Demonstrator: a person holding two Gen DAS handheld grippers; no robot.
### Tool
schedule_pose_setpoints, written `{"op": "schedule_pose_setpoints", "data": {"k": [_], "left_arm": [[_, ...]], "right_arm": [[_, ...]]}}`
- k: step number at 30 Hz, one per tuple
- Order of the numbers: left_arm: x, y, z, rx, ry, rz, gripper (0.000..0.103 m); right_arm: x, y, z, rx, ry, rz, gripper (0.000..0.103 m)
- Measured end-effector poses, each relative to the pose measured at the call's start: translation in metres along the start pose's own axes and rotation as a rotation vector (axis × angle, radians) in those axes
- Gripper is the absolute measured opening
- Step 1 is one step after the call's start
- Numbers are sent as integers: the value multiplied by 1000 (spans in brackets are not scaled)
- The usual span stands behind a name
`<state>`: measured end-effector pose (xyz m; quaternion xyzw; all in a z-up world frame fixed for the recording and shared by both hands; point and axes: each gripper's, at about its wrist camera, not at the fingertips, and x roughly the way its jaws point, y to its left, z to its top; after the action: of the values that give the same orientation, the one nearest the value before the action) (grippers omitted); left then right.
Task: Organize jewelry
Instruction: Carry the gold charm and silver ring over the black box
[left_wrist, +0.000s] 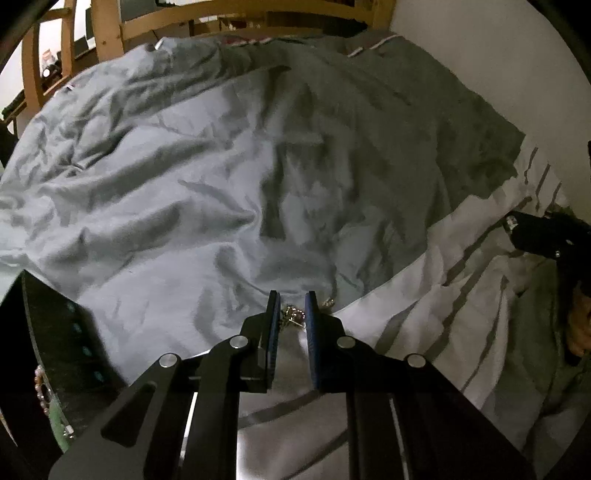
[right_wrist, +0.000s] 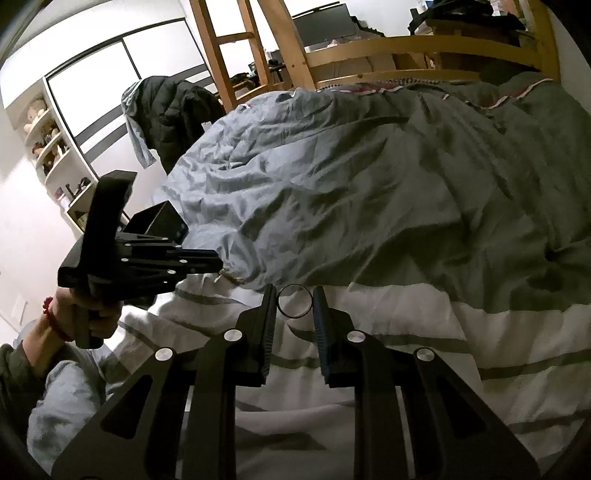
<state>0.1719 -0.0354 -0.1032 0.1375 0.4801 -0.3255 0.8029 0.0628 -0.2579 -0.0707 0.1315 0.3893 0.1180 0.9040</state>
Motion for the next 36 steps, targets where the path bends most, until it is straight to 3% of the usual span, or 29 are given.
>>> {"op": "schedule_pose_setpoints", "data": {"k": [10,18,36], "left_arm": [[-49,10,2,-48,-104,-5,14],[-81,24,5,-93,-161,21,14],[-153,86,-19,-214,-288,59,14]], "right_arm": [[-18,6,7,19,-23,-10,21],[-29,25,18,25,-39,33,21],[-3,118,46,-100,-16,102,21]]}}
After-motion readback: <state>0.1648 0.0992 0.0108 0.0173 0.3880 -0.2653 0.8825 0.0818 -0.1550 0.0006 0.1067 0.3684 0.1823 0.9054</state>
